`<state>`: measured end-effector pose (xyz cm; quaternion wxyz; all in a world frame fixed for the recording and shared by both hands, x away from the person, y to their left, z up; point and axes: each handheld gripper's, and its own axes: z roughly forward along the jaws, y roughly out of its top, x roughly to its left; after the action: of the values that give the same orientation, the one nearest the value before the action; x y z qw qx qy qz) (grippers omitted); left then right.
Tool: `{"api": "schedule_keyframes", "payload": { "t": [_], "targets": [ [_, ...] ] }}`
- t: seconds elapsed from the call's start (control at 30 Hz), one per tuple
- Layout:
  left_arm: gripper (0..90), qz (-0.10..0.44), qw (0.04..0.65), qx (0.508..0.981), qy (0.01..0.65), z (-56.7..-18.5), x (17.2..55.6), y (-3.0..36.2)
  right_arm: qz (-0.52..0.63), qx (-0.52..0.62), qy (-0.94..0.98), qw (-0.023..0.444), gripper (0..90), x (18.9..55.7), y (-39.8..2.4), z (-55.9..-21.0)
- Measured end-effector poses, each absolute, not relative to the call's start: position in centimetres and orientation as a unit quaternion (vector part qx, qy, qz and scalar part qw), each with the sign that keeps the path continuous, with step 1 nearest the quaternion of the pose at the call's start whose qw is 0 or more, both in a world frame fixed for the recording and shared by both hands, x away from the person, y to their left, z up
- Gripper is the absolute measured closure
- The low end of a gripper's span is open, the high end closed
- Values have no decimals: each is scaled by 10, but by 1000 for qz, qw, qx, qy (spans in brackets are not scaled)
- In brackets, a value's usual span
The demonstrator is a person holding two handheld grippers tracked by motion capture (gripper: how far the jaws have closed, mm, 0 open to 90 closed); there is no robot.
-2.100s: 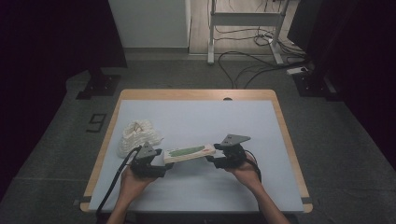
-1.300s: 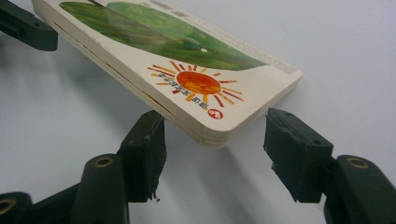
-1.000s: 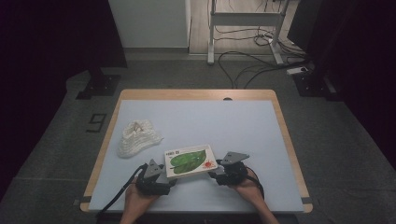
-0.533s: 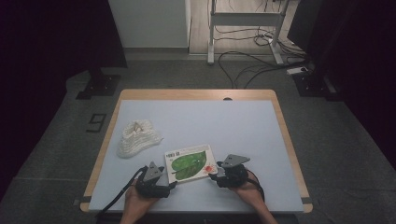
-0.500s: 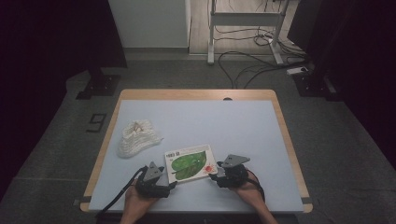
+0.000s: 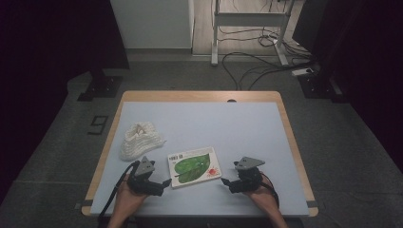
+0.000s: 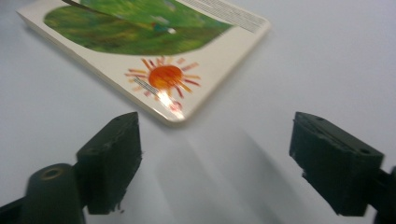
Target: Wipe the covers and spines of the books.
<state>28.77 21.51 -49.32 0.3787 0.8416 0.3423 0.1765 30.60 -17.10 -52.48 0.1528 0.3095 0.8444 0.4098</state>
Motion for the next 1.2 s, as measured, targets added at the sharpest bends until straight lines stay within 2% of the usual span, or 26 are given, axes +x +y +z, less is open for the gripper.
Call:
{"api": "schedule_keyframes", "payload": {
  "t": [0.07, 0.17, 0.27, 0.57, 0.7, 0.87, 1.2],
  "targets": [
    [19, 188, 372, 842, 342, -489, 291, 221, 403, 316, 845, 155, 125, 305, -177, -525],
    [75, 165, 380, 840, 350, -482, 298, 230, 400, 324, 844, 152, 47, 302, -187, -526],
    [73, 181, 366, 843, 350, -476, 305, 236, 388, 334, 844, 158, 7, 299, -195, -527],
    [0, 193, 340, 837, 382, -454, 334, 251, 371, 357, 841, 167, 5, 295, -209, -534],
    [0, 182, 352, 832, 388, -445, 349, 260, 360, 352, 848, 167, 10, 295, -207, -535],
    [0, 194, 340, 830, 397, -436, 368, 267, 361, 362, 846, 151, 6, 298, -208, -536],
    [4, 197, 331, 827, 410, -428, 412, 277, 360, 362, 846, 151, 4, 298, -208, -537]
  ]
}}
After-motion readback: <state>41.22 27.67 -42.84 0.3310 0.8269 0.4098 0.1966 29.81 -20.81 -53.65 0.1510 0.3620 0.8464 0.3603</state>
